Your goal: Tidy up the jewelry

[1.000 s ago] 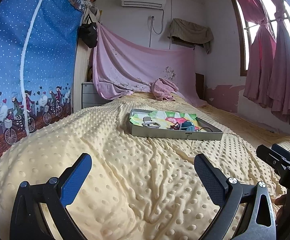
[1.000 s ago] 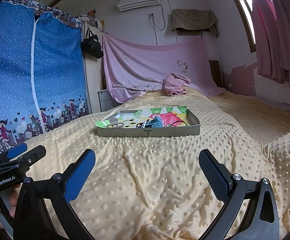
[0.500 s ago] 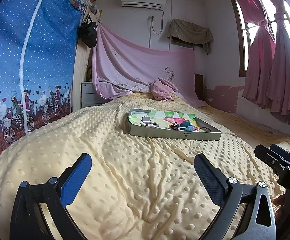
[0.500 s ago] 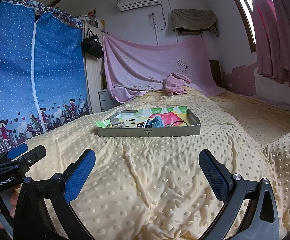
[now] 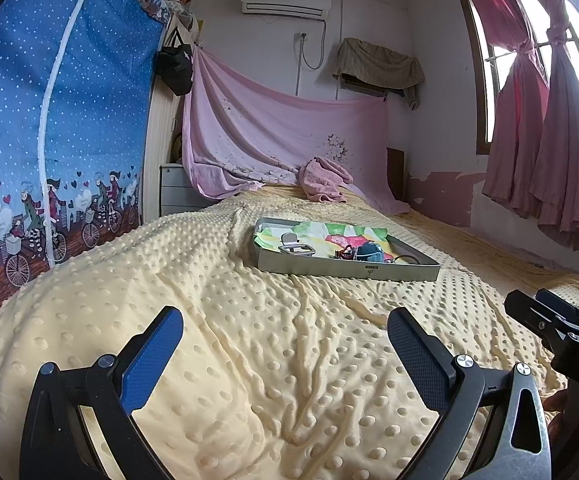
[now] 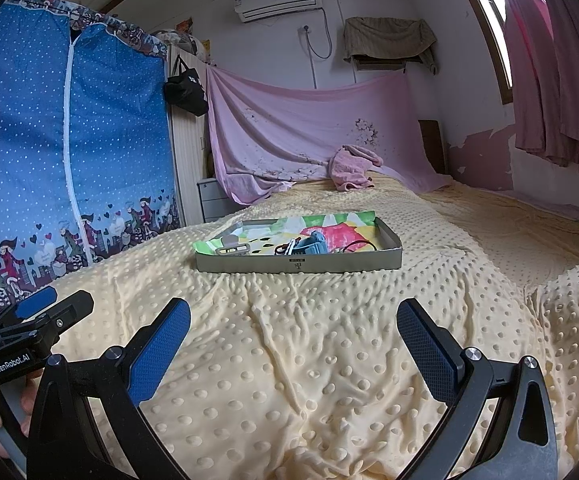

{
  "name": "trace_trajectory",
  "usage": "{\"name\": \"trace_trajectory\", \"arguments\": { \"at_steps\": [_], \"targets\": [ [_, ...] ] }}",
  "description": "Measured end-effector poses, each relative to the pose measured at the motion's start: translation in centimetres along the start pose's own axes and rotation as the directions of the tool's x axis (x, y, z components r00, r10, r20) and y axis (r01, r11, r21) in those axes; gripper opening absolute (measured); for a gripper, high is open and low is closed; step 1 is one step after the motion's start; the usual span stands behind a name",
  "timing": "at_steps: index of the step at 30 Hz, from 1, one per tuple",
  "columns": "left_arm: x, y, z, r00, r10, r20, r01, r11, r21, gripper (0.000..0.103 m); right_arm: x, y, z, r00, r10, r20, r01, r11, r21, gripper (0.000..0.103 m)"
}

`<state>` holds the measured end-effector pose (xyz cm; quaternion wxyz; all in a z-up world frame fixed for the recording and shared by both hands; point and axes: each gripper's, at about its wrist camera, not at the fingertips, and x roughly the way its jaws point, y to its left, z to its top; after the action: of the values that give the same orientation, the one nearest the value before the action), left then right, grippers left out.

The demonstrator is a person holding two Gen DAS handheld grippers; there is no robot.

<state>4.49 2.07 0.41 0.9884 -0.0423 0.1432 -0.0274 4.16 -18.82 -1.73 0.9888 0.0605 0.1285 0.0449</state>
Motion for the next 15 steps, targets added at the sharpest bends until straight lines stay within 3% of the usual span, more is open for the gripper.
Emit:
{"name": "trace_trajectory", "arguments": {
  "at_steps": [15],
  "targets": [
    [-0.01,-0.13,-0.09,1.0,-0.001,0.001,0.001,1.0,-0.002,0.103,-0.03,0.03,0.04,1.0,0.0,0.0,0.0,1.0,0.001,0.102]
  ]
}}
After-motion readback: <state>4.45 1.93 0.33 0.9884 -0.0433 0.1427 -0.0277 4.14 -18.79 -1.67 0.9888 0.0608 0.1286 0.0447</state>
